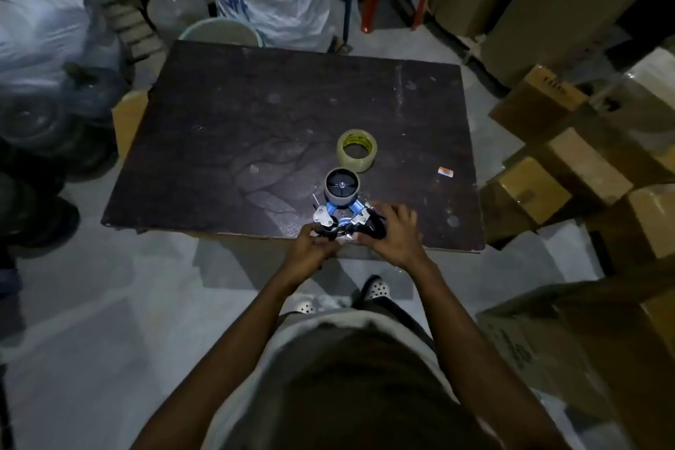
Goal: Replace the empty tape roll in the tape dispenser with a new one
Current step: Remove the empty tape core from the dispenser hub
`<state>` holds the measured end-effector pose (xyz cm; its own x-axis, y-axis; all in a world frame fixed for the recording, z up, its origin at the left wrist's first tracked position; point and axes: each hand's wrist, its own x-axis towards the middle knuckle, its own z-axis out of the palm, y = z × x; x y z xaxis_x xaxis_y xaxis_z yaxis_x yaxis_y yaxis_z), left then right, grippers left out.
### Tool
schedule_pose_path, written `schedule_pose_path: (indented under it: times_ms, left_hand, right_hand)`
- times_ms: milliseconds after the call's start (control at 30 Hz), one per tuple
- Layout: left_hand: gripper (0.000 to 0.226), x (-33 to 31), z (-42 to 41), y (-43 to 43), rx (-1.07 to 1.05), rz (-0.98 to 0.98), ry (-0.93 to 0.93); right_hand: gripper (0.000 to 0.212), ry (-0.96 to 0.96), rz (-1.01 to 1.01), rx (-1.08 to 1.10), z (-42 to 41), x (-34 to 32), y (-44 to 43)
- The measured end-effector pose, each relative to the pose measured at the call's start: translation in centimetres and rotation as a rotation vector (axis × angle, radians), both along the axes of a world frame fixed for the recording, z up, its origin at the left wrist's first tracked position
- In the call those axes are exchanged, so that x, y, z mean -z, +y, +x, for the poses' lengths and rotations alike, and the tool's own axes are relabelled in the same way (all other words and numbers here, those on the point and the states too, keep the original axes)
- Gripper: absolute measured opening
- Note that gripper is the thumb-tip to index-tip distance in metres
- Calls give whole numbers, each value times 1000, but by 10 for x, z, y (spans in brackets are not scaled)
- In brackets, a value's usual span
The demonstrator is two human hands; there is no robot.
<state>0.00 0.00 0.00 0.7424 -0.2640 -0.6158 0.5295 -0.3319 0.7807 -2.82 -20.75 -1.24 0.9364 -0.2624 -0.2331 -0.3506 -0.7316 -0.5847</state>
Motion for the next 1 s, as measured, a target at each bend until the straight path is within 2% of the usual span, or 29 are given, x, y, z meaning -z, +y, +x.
schedule_pose_path:
  times_ms: [100, 233, 433, 533, 633, 733, 800, 900, 1000]
  left_hand:
    - [63, -2, 10, -14, -73, -16, 67]
    - [72, 12, 17, -23, -254, -50, 78]
    - [38, 17, 35, -26, -464, -147, 61]
    - [39, 19, 49, -21, -474, -116, -2]
    - [49, 23, 59, -12, -405, 20, -89]
    - [49, 30, 63, -3, -249, 228, -306]
    - [49, 31, 62, -1, -140, 362, -437]
    - [45, 30, 62, -3, -24, 506, -536]
    - [45, 27, 70, -12, 84, 635, -666]
  right_hand:
    - [91, 195, 85, -98, 11, -3, -12]
    - [88, 230, 193, -232, 30, 4, -26]
    - [83, 239, 259, -239, 50, 17, -26]
    - [82, 232, 320, -287, 52, 19, -12]
    - [82, 242, 330, -337, 51, 21, -2]
    - [78, 236, 283, -320, 54, 20, -2]
    - [64, 209, 241, -280, 58, 13, -5]
    - [50, 144, 242, -187, 67, 1, -9]
    - [50, 113, 198, -63, 86, -5, -9]
